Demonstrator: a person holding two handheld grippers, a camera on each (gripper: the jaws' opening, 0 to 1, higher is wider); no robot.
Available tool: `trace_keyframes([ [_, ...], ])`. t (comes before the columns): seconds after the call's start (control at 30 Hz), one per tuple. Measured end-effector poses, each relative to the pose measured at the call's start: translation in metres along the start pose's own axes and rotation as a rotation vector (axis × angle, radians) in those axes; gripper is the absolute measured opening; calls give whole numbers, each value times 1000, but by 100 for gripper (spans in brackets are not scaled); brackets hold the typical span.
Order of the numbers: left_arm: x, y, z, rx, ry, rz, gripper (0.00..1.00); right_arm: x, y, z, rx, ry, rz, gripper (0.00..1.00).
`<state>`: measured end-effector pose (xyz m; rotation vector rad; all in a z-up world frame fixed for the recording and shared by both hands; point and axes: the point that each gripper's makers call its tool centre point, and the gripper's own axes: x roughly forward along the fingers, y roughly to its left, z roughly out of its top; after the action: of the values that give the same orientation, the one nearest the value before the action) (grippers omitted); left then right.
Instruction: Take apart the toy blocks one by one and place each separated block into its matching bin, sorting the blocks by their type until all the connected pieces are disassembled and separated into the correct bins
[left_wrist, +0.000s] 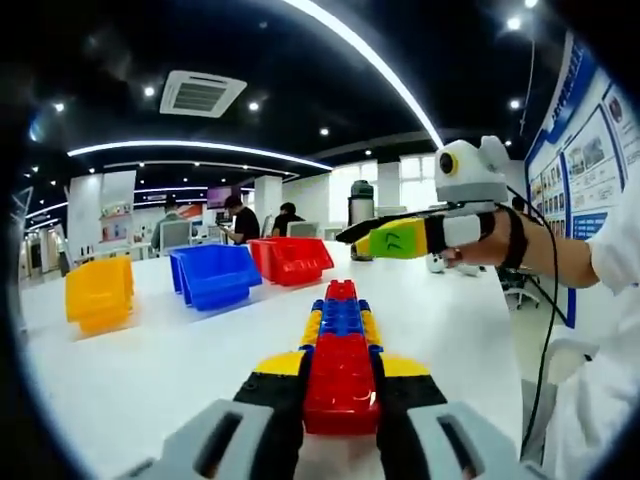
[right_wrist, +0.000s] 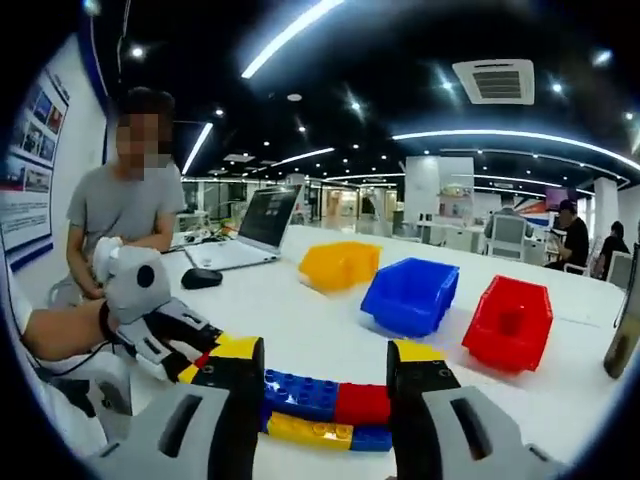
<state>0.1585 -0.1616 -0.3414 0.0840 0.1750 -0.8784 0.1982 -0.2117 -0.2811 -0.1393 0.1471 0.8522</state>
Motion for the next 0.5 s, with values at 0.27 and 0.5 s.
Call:
trace_keyframes([
  [0.27,0,-1,0,0,0,0,28,10,6,-22,-6,42,-14,45],
  [0.5,0,-4,0,-10,2,-13,28,14,1,-36,9,64,-46,41],
])
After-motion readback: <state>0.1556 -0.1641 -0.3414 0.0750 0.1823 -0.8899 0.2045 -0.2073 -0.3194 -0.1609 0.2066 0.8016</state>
